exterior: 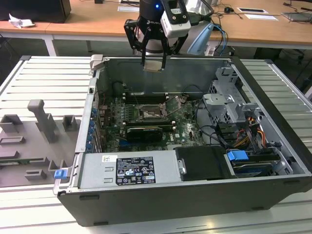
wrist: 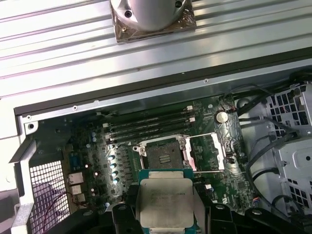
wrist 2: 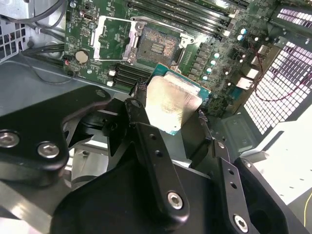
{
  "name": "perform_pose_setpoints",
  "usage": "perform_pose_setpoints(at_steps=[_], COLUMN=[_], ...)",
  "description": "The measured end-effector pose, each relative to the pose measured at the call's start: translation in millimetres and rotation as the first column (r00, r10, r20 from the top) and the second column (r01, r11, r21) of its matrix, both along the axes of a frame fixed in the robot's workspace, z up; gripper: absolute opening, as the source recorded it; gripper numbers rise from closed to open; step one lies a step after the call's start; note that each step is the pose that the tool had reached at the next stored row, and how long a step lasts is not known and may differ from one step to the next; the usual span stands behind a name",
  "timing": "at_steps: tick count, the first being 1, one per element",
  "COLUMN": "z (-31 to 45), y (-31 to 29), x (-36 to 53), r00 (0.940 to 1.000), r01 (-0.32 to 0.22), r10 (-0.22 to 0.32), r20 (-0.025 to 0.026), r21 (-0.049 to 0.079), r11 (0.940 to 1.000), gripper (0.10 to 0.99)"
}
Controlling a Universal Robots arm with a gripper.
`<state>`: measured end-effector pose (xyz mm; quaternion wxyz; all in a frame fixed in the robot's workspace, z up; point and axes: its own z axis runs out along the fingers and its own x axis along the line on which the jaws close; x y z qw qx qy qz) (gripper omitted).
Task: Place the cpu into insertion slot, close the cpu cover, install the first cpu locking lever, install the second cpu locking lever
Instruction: 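Place the cpu into insertion slot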
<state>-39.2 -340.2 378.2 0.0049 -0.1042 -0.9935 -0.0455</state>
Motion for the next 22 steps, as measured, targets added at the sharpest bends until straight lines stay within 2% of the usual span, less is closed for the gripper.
perform_pose_setpoints(at_steps=[8, 16, 22], z=[-0.3, -3.3, -3.5], y=[0.0, 0.0, 0.0], x=[0.0, 0.0, 0.0], r00=[0.9995, 0.9993, 0.9974], r01=[0.032, 0.036, 0.072], r10=[-0.032, -0.036, -0.072], r20=[0.0000, -0.0014, -0.0013], r21=[0.000, 0.000, 0.000], r11=[0.9995, 0.9993, 0.9974], gripper=[0.529, 0.529, 0.529])
